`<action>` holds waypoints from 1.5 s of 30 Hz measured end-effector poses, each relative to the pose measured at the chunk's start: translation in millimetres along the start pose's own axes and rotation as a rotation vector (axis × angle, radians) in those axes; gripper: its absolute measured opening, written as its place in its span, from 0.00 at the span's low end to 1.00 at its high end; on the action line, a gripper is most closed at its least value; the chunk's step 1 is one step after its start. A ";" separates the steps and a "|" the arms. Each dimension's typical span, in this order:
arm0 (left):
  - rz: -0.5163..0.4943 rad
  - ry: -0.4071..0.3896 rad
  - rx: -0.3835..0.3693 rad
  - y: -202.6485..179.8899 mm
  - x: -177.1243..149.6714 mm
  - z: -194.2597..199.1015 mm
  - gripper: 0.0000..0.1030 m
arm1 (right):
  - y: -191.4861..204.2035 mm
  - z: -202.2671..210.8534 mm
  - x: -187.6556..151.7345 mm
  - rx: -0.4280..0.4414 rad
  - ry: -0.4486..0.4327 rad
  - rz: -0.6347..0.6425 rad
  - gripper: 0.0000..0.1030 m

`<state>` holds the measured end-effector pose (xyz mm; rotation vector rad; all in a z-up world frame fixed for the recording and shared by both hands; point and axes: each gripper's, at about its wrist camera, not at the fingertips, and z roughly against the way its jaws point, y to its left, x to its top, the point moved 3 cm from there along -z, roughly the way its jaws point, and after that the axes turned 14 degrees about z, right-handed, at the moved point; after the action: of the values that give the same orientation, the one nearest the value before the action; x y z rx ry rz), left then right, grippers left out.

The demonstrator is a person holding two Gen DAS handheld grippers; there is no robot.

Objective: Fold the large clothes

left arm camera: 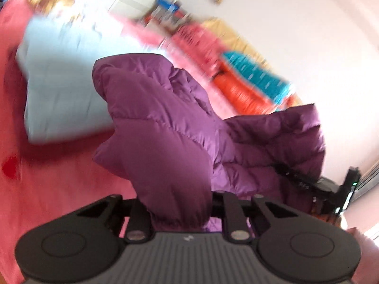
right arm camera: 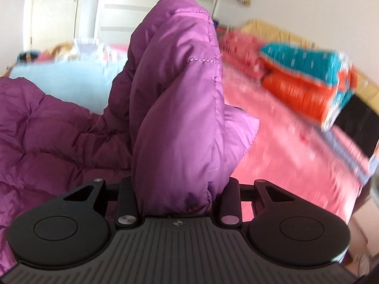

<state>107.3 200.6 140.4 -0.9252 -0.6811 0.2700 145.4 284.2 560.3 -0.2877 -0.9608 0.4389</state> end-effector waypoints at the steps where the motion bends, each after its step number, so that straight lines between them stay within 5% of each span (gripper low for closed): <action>1: -0.006 -0.029 -0.015 -5.5 14.0 8.1 0.17 | -3.5 -0.4 16.3 -0.012 -0.031 0.004 0.42; 6: -0.070 -0.193 -0.021 -14.0 81.2 31.7 0.17 | -13.1 -30.0 104.2 -0.034 -0.202 0.021 0.42; 12: -0.084 -0.366 0.099 30.4 153.4 21.4 0.18 | 11.6 -127.9 198.9 0.035 -0.300 0.020 0.46; 16: -0.056 -0.409 0.220 79.0 182.3 -15.6 0.19 | 43.6 -212.6 226.9 0.053 -0.261 0.040 0.52; 19: -0.066 -0.417 0.301 120.7 189.1 -35.6 0.30 | 68.0 -271.6 222.7 0.028 -0.159 0.066 0.62; 23: -0.055 -0.417 0.313 147.9 187.5 -45.1 0.43 | 76.2 -319.0 205.3 -0.038 -0.076 0.033 0.97; 30: -0.041 -0.405 0.358 157.0 188.6 -45.0 0.56 | 78.0 -306.0 215.4 -0.034 -0.046 0.020 1.00; 36: -0.081 -0.477 0.403 138.8 185.0 -26.5 0.53 | 17.6 -284.1 227.8 0.044 -0.065 -0.181 1.00; 45: -0.125 -0.613 0.466 109.3 179.7 22.9 0.52 | -88.5 -181.9 210.7 0.085 -0.243 -0.449 1.00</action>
<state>236.8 367.8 137.6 -0.3394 -1.1729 0.5846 422.6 300.3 651.0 0.0641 -1.2039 0.1013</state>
